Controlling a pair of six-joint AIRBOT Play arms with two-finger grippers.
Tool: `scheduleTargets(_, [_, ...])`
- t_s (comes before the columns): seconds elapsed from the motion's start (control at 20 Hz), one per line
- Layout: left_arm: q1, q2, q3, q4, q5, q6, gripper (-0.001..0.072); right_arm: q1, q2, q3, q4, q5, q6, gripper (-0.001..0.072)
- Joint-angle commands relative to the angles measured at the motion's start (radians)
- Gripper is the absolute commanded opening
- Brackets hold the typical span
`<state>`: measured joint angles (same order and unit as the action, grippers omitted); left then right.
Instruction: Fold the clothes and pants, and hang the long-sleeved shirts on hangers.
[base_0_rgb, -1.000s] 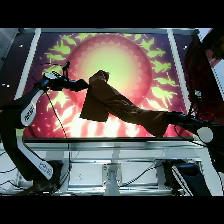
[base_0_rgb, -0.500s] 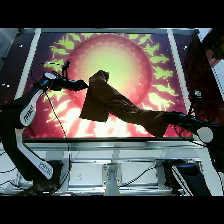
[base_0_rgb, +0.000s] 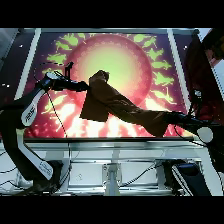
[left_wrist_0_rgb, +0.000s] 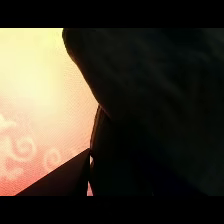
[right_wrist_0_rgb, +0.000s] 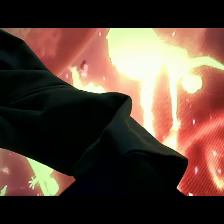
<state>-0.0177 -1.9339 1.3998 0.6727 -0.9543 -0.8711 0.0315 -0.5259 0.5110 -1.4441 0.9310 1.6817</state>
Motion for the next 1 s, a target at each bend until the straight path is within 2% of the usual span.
scheduleTargets(0.0, [-0.015,-0.001,0.000,0.001,0.000,0.005,0.0341,0.000,0.000,0.000,0.000,0.000,0.000,0.0011])
scheduleTargets(0.05, [-0.021,-0.001,0.000,0.002,0.001,0.005,0.0326,0.000,0.000,0.000,0.001,0.000,0.000,0.0011])
scheduleTargets(0.15, [-0.030,-0.001,0.000,0.012,0.000,0.016,0.0041,0.000,0.000,0.000,0.001,0.000,0.000,0.0011])
scheduleTargets(0.45, [-0.003,0.097,0.008,0.024,0.000,0.015,0.0033,0.000,0.001,0.057,-0.038,-0.008,0.000,0.0010])
scheduleTargets(0.6, [0.041,0.254,0.014,0.038,-0.028,-0.008,0.0032,0.000,0.001,0.153,-0.111,-0.021,0.001,0.0010])
scheduleTargets(0.65, [0.056,0.319,0.013,0.038,-0.060,-0.035,0.0032,0.000,0.001,0.184,-0.133,-0.021,0.002,0.0010])
scheduleTargets(0.8, [0.082,0.497,0.013,0.067,-0.155,-0.044,0.0032,0.000,0.001,0.262,-0.184,-0.019,0.004,0.0010])
scheduleTargets(0.95, [0.105,0.677,0.013,0.086,-0.172,-0.071,0.0033,0.000,0.001,0.345,-0.212,-0.019,0.004,0.0010])
